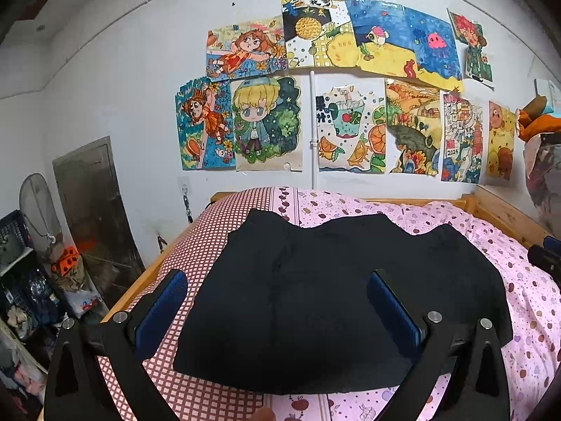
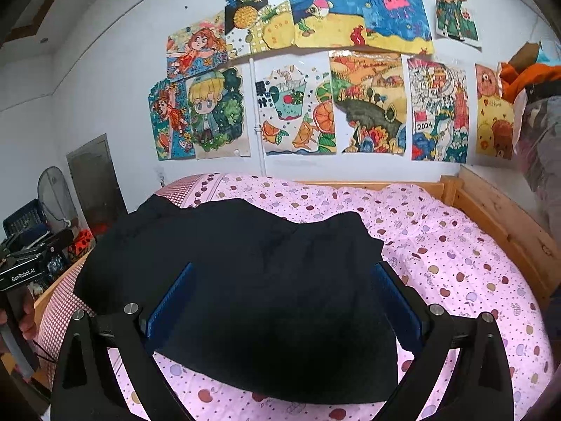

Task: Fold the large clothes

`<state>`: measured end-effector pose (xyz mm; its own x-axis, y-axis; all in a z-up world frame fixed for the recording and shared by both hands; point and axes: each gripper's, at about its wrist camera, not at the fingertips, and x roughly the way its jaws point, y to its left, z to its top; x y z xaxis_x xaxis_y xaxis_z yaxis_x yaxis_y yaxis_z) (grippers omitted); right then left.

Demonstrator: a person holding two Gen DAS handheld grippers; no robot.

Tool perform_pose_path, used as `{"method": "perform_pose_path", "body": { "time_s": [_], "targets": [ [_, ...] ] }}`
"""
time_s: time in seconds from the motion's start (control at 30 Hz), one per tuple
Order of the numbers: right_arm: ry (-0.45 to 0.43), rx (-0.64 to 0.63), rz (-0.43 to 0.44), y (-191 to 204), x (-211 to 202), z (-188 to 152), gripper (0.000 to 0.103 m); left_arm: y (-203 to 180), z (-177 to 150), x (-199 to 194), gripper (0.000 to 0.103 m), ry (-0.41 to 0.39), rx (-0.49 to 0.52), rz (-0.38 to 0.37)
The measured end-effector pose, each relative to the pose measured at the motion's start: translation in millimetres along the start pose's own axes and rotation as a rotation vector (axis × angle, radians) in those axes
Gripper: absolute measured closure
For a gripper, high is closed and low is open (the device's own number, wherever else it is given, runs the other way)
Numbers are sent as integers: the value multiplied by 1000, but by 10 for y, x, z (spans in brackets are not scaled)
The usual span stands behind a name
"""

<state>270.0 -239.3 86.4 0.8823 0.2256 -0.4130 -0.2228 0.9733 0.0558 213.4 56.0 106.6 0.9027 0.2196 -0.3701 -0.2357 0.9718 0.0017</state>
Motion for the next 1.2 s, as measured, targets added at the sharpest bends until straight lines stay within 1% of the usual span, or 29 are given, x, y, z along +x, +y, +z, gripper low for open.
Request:
{"method": "perform_pose_path", "body": {
  "time_s": [0.27, 0.47, 0.63, 0.73, 0.9, 1.03, 1.13, 1.2],
  "targets": [
    [-18, -3, -23, 111, -219, 16, 5, 10, -19, -254, 0, -45, 30, -8],
    [-11, -8, -19, 190, -307, -8, 5, 19, -21, -418, 0, -62, 33, -33],
    [-38, -9, -28, 252, -420, -35, 5, 24, -49, -512, 0, -77, 39, -34],
    [-71, 15, -27, 264, -513, -60, 5, 24, -75, -558, 0, -86, 49, -23],
    [-80, 15, -48, 379, -614, -118, 5, 45, -129, -628, 0, -82, 48, -29],
    [-58, -12, -75, 490, -652, -170, 5, 92, -172, -665, 0, -63, 29, -27],
    [-39, -1, -78, 528, -701, -209, 5, 129, -221, -737, 0, -42, 8, -24],
    [-38, 8, -83, 551, -753, -235, 5, 136, -240, -762, 0, -42, 12, -18]
  ]
}}
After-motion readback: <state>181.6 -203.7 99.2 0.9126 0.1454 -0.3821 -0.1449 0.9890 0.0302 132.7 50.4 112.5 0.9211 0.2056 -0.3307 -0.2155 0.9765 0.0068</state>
